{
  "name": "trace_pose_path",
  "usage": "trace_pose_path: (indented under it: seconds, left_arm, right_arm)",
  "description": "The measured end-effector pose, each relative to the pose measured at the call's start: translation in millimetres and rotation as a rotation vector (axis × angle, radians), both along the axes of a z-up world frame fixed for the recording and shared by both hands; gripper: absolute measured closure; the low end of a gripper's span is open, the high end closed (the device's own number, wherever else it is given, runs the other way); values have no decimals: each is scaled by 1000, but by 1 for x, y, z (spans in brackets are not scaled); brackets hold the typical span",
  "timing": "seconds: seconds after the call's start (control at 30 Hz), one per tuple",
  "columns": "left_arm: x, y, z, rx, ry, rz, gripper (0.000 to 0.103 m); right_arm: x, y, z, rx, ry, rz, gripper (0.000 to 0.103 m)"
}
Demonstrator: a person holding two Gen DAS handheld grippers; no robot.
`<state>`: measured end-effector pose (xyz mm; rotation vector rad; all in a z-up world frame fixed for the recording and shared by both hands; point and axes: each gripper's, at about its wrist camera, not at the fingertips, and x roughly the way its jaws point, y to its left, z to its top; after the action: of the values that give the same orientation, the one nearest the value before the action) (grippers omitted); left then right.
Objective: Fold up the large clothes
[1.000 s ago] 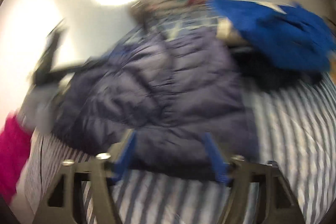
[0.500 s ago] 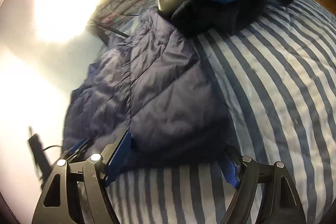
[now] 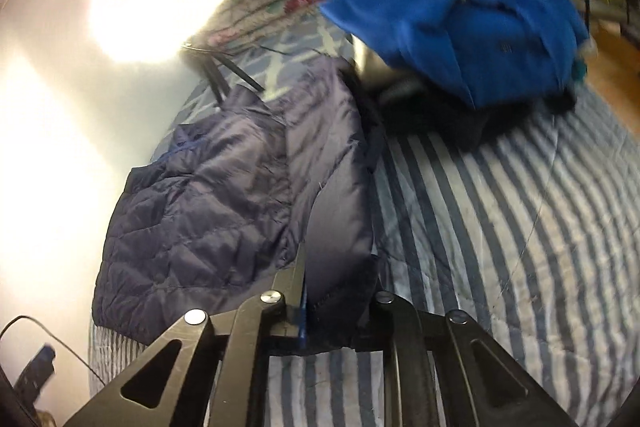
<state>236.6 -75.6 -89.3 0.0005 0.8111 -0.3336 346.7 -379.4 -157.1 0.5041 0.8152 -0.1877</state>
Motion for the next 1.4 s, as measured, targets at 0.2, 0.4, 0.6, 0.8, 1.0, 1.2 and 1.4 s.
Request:
trace_pose_path:
  seconds: [0.2,0.4,0.6,0.8,1.0,1.2,1.4]
  left_arm:
    - [-46,39,-6,6,1,41,51]
    - [-84,63,3,-5,-47,66,51]
    - [-89,75,17,3,-106,76,51]
    - [-90,94,12,-19,-95,101,51]
    - [-94,113,6,-23,-86,131,51]
    - [-92,131,-3,-26,-69,165,51]
    - [-89,146,-10,-15,-54,196,51]
  right_arm:
    - [8,29,53,-86,-76,51,94]
    - [28,71,94,-157,-146,123,95]
    - [54,139,119,-225,-204,244,95]
    - [85,208,119,-243,-224,361,96]
    - [119,273,100,-211,-225,461,96]
    - [154,348,45,-149,-170,589,96]
    - [175,402,-23,-139,-59,686,97]
